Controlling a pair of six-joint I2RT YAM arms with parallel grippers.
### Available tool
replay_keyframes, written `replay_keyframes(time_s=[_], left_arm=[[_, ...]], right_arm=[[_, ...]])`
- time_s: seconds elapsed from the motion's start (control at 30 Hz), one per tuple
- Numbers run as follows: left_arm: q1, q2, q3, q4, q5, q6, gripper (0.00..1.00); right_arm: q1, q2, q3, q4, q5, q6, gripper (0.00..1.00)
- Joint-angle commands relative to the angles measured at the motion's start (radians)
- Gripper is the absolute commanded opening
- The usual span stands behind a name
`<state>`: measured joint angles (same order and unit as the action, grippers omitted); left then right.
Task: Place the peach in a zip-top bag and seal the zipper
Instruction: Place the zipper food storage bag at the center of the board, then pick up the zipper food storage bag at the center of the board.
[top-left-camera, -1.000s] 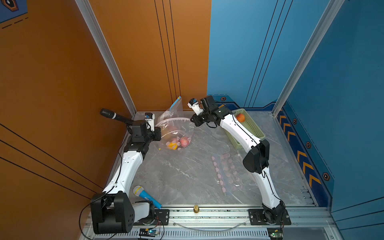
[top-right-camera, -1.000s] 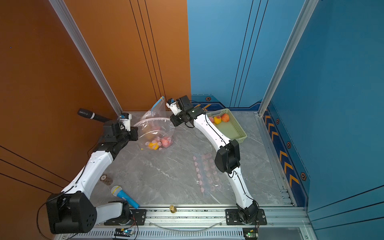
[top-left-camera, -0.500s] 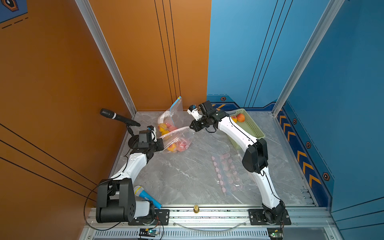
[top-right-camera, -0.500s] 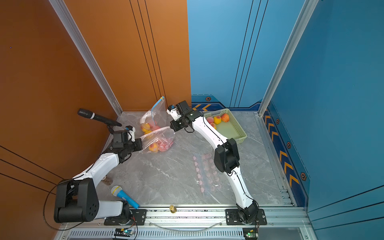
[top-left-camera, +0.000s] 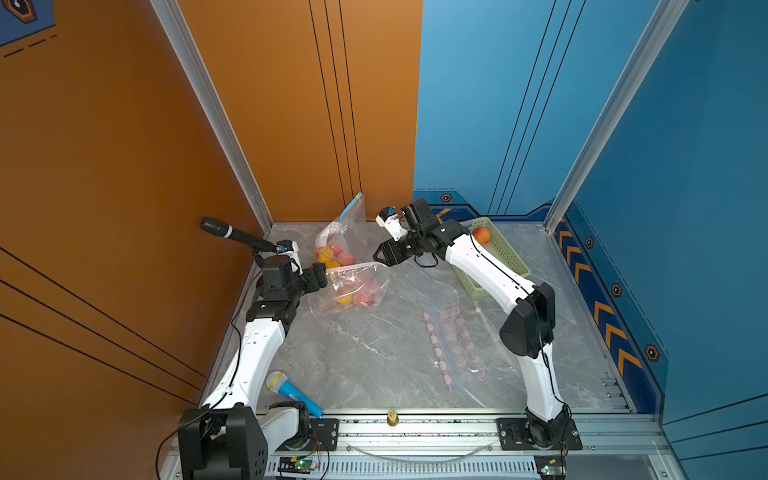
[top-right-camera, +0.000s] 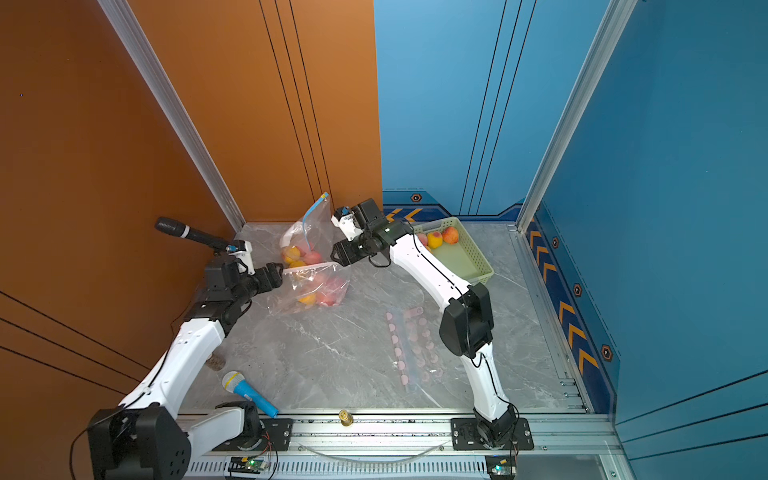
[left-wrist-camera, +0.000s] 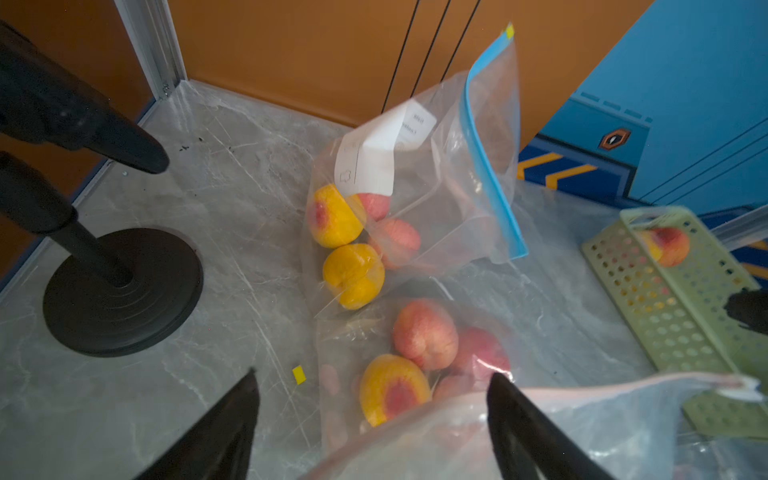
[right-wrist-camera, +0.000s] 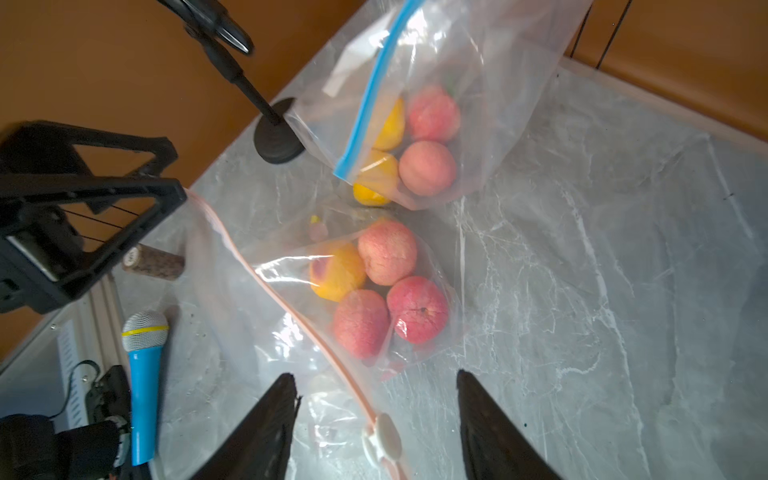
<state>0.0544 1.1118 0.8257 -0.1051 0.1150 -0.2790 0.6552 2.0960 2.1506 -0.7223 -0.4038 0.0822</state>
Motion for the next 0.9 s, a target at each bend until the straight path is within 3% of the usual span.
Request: replay_keyframes(time_s=[0.0,0.2,0.37,0.57,0.77,0.87], left_arm=[[0.007,-0.042,0.028,-0.061,-0.020,-0.001,0.98],[0.004,-0.086,0.053,-0.124,-0.002,-0.028,0.98],[0.002,-0.133,0.100,-0.163,-0.013,-0.051,0.98],[-0.003,-0.158,0.177,-0.240,-0.001,-0.060,0.98],[-0.045,-0.183,0.233,-0.272,0.040,-0.067,0.98],[-0.132,-0.193,0.260,-0.304,0.018,-0.048,0.98]], right_arm=[[0.006,-0.100,-0.048,-0.006,0.003,0.034,0.69],[0.008,-0.193,-0.115,-0.027,0.118,0.071,0.69],[0.004,-0.335,-0.242,-0.067,0.370,0.153,0.71],[-0.001,-0.512,-0.478,-0.143,0.576,0.238,0.69],[-0.018,-0.669,-0.732,-0.212,0.657,0.350,0.67],[-0.118,-0.756,-0.867,-0.213,0.596,0.408,0.68]])
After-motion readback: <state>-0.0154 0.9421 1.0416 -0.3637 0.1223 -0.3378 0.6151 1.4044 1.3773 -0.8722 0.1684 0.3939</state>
